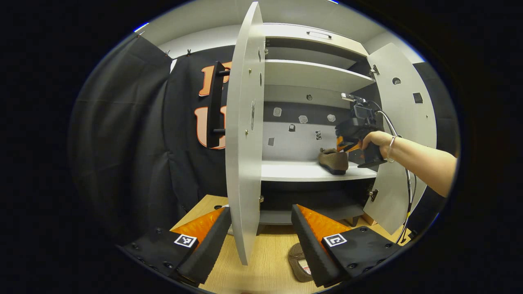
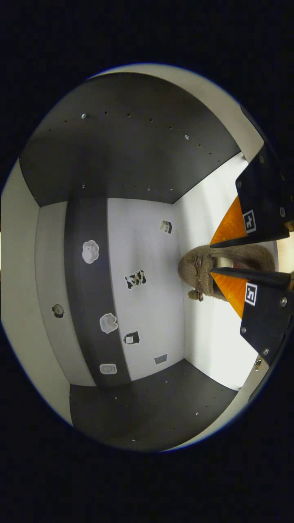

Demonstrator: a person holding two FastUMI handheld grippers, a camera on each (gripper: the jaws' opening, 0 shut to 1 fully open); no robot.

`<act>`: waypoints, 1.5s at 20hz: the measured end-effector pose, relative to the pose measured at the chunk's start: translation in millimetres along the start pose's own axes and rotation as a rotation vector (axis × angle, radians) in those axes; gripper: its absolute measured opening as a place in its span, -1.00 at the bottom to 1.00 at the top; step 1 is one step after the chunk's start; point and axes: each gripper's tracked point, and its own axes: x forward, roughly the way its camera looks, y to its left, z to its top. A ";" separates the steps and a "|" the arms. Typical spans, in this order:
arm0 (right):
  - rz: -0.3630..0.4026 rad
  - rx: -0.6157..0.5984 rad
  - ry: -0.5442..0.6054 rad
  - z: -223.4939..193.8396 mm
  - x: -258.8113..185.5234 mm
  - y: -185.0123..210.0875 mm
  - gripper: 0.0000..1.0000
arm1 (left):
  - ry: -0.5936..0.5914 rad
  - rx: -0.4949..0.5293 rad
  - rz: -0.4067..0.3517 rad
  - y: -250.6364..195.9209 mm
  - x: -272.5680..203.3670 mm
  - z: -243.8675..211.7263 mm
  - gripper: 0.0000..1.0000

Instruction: Grab one shoe with the right hand and put it into the shoe cabinet, grab the other shoe with the left hand and put it into the shoe cabinet; then close the right door with the right hand and the left door with the left hand.

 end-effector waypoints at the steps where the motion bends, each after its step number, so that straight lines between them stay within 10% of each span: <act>1: 0.005 -0.018 -0.019 0.9 -9.5 0.6 -0.33 | 0.004 -0.005 -0.002 -1.2 -0.4 -1.5 0.94; 6: 0.033 -0.102 -0.118 -13.8 -73.6 7.0 0.60 | 0.012 -0.019 -0.007 -7.3 -3.5 -8.1 0.99; 9: 0.055 -0.129 -0.156 -35.5 -113.6 10.3 0.83 | 0.022 -0.012 -0.004 -10.5 -3.4 -15.1 0.99; 30: 0.014 -0.051 -0.278 -98.7 -265.4 -70.2 0.87 | 0.542 -0.047 -0.104 -81.0 37.7 -253.5 0.94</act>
